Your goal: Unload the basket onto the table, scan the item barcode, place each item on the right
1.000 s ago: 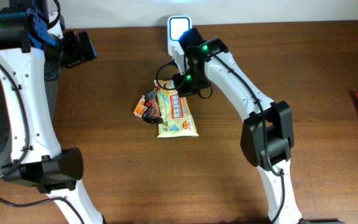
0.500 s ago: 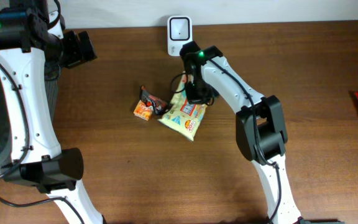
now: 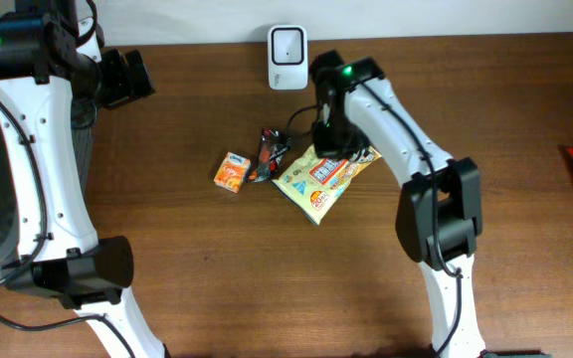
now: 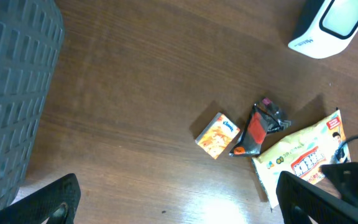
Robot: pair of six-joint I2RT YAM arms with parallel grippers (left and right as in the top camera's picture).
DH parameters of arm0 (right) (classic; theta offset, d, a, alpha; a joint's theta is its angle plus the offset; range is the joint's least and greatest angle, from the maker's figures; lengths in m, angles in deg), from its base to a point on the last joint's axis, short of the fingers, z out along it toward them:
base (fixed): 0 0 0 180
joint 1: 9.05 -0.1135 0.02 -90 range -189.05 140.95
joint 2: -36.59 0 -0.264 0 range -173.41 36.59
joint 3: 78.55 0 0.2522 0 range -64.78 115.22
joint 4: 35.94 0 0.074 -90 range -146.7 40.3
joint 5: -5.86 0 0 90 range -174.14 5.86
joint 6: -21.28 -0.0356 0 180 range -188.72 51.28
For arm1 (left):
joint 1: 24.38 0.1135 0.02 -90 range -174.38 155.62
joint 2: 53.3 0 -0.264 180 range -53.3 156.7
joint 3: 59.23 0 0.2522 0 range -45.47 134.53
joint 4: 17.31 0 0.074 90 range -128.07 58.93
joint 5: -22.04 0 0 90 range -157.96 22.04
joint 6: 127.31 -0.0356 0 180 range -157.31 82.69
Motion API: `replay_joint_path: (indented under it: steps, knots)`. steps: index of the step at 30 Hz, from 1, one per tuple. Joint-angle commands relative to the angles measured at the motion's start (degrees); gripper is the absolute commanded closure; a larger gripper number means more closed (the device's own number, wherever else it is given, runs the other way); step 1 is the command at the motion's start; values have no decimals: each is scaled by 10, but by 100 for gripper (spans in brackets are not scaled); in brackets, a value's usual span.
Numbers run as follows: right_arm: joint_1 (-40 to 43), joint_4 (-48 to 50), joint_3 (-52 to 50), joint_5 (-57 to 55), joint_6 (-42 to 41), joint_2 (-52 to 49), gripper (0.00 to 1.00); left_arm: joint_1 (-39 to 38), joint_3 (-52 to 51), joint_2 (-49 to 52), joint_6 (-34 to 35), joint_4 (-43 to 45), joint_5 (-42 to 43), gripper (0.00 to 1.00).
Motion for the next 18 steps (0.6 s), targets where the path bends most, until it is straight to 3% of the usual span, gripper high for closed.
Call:
replay_joint_path:
  steps: [1,3,8,10,12,16,18]
  knots:
    - [-24,28,-47,61,4,-4,96,1,2,-3,-7,0,6,1]
    - [-38,43,-68,102,4,-5,96,1,2,-3,-7,0,6,1]
    - [-89,155,-95,121,-134,-5,96,1,2,-3,-7,0,6,1]
    - [-98,210,-81,157,-116,-4,96,1,2,-3,-7,0,6,1]
    - [-88,179,-36,153,-71,-1,96,1,2,-3,-7,0,6,1]
    - [-30,-31,112,-19,-7,11,96,1,2,-3,-7,0,6,1]
    - [-6,-71,109,-23,57,9,96,1,2,-3,-7,0,6,1]
